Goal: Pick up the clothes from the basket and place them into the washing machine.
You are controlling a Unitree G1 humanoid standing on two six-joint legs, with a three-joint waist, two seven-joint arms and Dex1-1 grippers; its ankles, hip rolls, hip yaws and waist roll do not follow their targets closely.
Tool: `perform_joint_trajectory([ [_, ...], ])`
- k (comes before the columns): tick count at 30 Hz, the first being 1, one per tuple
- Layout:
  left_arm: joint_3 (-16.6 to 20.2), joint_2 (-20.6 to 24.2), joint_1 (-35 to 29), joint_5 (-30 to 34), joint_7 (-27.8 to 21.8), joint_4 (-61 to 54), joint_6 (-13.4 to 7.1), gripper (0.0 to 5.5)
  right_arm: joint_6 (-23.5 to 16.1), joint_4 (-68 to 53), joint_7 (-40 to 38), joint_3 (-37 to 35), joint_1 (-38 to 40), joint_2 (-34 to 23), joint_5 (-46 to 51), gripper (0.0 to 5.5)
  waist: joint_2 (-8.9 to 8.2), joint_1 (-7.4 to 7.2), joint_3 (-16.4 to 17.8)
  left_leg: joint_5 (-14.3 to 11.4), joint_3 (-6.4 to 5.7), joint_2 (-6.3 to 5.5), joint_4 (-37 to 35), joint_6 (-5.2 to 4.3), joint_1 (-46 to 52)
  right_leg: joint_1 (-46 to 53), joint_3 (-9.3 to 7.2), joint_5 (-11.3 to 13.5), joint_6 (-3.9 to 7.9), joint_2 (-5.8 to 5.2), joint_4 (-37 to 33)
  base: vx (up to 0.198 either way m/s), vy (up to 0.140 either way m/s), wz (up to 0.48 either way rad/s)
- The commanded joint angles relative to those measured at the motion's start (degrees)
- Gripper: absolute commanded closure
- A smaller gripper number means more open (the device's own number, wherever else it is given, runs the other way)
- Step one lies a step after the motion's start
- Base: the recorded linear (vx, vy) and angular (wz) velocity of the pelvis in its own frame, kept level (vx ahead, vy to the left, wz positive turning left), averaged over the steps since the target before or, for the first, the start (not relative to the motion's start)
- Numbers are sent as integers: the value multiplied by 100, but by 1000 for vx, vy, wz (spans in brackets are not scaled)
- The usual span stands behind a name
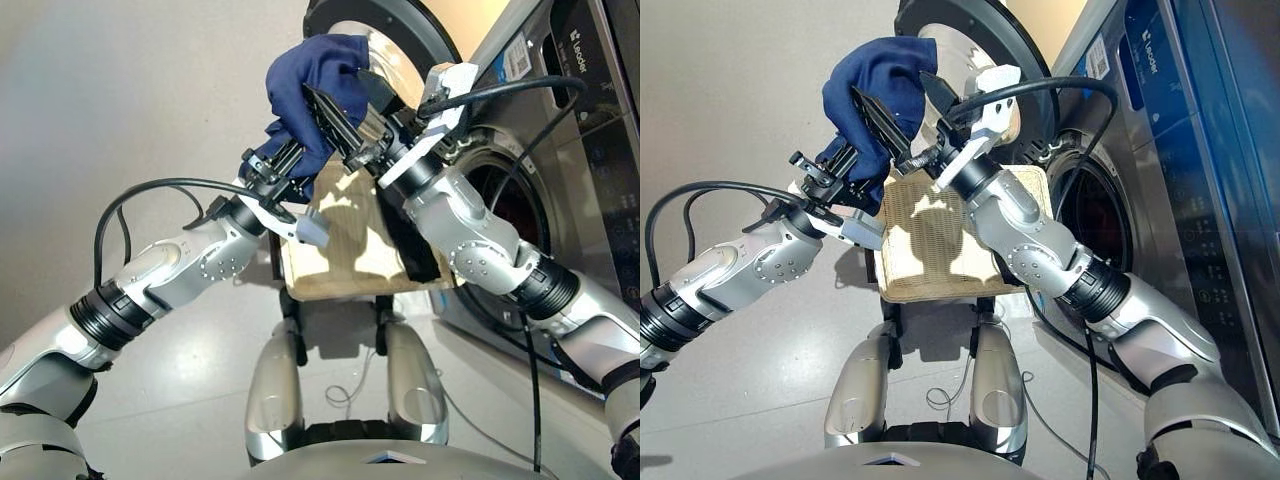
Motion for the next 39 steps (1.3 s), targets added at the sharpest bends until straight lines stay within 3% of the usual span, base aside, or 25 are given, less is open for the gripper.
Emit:
perform_joint_trajectory([
  [1,-257,-335,-826,440,267,-920,-467,550,290,98,43,476,-105,428,-51,513,-168,169,-509,-208,91,-136,289,-193,-24,-81,182,138,407,-234,-165,0,0,0],
  [2,-272,-337,-831,442,252,-909,-462,550,289,91,43,466,-96,423,-62,550,-168,168,-506,-209,89,-133,297,-192,-31,-93,183,139,406,-236,-157,0,0,0],
  [22,-283,-341,-858,507,244,-850,-400,550,194,22,30,333,113,424,-77,550,-149,151,-487,-213,69,-124,384,-183,-116,-139,195,142,393,-238,-127,0,0,0],
  [23,-263,-346,-828,484,236,-850,-400,513,184,26,21,303,146,417,-102,550,-148,148,-484,-213,66,-126,388,-181,-119,-143,196,145,390,-240,-126,0,0,0],
  [24,-171,-393,-668,393,214,-838,-401,293,107,35,11,132,291,427,-283,550,-139,146,-467,-213,63,-132,391,-174,-123,-143,193,148,389,-242,-126,0,0,0],
  [25,-167,-393,-659,391,210,-843,-401,0,107,30,7,133,301,428,-290,550,-138,145,-474,-213,63,-132,391,-174,-123,-142,192,148,389,-242,-127,0,0,0],
  [32,277,-837,63,-109,356,-658,-388,0,-392,538,-683,-1054,1589,1092,-903,550,-95,76,-451,-235,45,-143,434,-139,-137,-123,183,144,387,-261,-121,0,0,0],
  [39,408,-1056,412,-616,440,-581,-515,0,-589,1341,-1025,-1633,2094,1390,-1182,550,-72,66,-445,-241,35,-155,477,-132,-179,-148,204,169,392,-276,-143,0,0,0],
])
